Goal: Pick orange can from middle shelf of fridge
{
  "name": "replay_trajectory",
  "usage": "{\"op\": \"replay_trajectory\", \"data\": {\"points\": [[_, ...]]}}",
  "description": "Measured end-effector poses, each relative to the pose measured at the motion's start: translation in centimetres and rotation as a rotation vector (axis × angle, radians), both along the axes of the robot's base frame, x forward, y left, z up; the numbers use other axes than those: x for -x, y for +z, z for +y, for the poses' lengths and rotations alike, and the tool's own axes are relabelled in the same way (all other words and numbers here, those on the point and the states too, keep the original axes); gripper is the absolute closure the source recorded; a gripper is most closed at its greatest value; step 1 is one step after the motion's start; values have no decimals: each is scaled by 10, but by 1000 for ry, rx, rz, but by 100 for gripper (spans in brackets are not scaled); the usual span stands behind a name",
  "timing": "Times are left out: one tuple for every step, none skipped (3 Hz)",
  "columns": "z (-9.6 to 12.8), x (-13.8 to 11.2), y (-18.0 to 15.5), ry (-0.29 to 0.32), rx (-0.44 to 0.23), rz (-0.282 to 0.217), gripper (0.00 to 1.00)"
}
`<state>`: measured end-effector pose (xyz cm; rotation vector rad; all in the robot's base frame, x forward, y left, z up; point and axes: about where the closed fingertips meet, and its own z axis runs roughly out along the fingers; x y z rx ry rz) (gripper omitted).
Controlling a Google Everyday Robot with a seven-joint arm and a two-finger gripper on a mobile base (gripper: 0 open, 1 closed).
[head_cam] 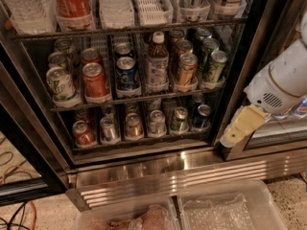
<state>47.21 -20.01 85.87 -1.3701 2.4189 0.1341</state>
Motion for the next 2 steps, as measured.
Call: {"op": "replay_trajectory", "data": {"points": [[17,-17,9,-114,-135,-91,0],[31,-39,21,-194,-252,-194,0]]}}
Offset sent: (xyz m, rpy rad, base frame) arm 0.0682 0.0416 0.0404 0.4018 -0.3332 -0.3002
